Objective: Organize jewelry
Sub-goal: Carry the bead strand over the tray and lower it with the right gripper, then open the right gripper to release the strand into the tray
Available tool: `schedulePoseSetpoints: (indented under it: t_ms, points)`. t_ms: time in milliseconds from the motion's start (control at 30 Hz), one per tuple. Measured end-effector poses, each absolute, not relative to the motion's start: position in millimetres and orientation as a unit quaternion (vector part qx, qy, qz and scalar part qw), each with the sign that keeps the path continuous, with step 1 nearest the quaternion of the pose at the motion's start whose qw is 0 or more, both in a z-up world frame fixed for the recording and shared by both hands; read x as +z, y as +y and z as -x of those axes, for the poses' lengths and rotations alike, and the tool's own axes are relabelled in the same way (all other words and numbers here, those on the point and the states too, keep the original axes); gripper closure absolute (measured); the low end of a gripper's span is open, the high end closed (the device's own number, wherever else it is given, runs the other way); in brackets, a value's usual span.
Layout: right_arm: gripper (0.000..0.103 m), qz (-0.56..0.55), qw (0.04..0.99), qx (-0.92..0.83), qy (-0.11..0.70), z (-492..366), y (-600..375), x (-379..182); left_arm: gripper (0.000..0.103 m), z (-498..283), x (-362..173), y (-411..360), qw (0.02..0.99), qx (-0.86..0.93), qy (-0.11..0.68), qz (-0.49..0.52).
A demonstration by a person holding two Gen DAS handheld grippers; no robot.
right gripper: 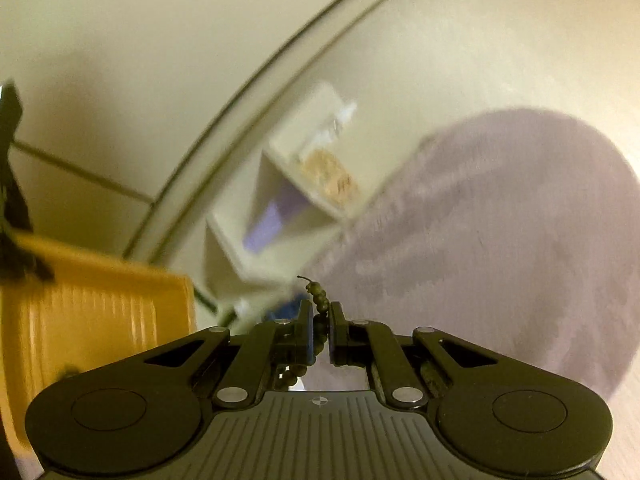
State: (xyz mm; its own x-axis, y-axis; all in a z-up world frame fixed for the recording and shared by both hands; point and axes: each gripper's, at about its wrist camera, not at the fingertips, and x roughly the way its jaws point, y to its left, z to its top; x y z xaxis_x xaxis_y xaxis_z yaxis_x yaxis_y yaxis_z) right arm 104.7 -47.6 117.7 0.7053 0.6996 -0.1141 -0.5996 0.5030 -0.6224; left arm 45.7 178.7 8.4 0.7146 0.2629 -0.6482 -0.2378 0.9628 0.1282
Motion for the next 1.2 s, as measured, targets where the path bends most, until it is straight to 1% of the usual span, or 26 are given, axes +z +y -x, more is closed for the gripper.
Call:
schedulePoseSetpoints:
  t_ms: [133, 200, 367, 500, 733, 833, 967, 1000, 1033, 1067, 1100, 1133, 1200]
  points:
    - [0.096, 0.287, 0.862, 0.411, -0.07, -104, -26, 123, 0.097, -46, 8, 178, 0.926, 0.134, 0.353, -0.02]
    - [0.096, 0.276, 0.859, 0.427, -0.056, -108, -12, 116, 0.097, -45, 8, 178, 0.926, 0.134, 0.353, -0.019]
    - [0.096, 0.26, 0.851, 0.457, 0.01, -126, 21, 74, 0.097, -45, 8, 179, 0.926, 0.133, 0.353, -0.016]
    - [0.096, 0.253, 0.842, 0.468, 0.086, -145, 39, 33, 0.097, -45, 9, 179, 0.926, 0.134, 0.354, -0.016]
    - [0.096, 0.212, 0.829, 0.473, 0.209, -170, 37, -22, 0.097, -45, 9, 180, 0.925, 0.133, 0.355, -0.014]
    - [0.096, 0.196, 0.824, 0.476, 0.237, -175, 32, -34, 0.097, -45, 9, 181, 0.925, 0.133, 0.356, -0.012]
    - [0.095, 0.18, 0.82, 0.481, 0.252, -181, 31, -33, 0.097, -46, 9, 182, 0.924, 0.133, 0.357, -0.011]
    - [0.091, 0.178, 0.821, 0.481, 0.251, -181, 30, -32, 0.097, -46, 9, 182, 0.924, 0.133, 0.357, -0.011]
    - [0.075, 0.177, 0.825, 0.477, 0.247, -181, 28, -31, 0.097, -46, 9, 182, 0.924, 0.133, 0.357, -0.012]
    - [0.053, 0.172, 0.827, 0.475, 0.245, -181, 27, -30, 0.097, -46, 9, 182, 0.924, 0.133, 0.358, -0.012]
    - [0.046, 0.163, 0.831, 0.474, 0.241, -181, 23, -28, 0.097, -46, 9, 182, 0.924, 0.133, 0.358, -0.011]
    - [0.043, 0.155, 0.833, 0.474, 0.239, -181, 20, -27, 0.097, -46, 9, 182, 0.924, 0.133, 0.358, -0.011]
    - [0.043, 0.149, 0.837, 0.47, 0.237, -180, 14, -24, 0.097, -46, 9, 182, 0.924, 0.133, 0.358, -0.011]
